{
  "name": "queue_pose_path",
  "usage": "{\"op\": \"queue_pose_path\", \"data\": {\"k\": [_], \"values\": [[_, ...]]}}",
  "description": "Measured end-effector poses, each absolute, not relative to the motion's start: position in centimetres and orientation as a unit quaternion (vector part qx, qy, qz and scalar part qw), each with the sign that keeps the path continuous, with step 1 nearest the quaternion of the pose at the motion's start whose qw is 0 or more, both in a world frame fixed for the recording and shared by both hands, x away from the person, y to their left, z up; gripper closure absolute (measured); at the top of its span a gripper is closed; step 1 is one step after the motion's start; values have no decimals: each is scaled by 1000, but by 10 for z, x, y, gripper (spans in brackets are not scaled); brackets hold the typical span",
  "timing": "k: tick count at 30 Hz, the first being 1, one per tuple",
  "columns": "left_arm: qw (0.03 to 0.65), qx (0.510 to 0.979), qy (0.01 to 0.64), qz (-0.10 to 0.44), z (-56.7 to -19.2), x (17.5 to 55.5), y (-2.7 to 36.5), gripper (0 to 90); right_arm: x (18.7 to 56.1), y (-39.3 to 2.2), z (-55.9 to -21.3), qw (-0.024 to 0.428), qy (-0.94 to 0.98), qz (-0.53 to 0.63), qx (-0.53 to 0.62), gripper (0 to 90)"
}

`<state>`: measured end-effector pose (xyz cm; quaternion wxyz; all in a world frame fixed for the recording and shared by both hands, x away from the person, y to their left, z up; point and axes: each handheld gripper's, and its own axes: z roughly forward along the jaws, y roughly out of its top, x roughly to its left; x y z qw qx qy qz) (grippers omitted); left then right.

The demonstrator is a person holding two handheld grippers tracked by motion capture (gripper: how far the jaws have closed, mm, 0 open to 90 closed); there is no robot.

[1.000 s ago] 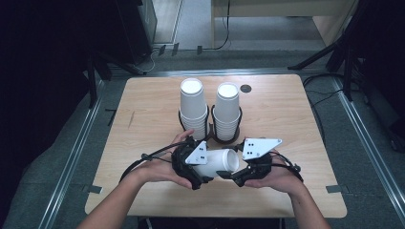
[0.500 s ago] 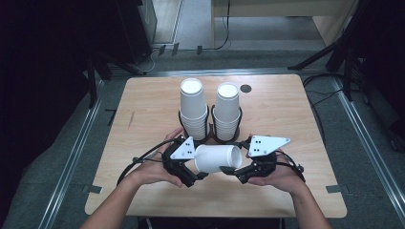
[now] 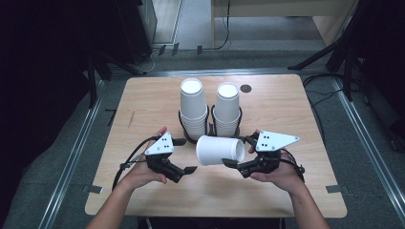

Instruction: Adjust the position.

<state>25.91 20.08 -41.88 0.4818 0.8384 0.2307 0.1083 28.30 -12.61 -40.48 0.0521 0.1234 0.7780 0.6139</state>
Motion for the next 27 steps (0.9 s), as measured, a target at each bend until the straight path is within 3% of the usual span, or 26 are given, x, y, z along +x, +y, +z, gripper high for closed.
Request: {"op": "queue_pose_path", "data": {"k": [10,27], "values": [[565,779,260,84,-430,258,211,25,288,-128,-401,45,749,645,144,243],[582,768,259,70,-444,255,201,25,294,-108,-406,7,724,677,134,241]]}}
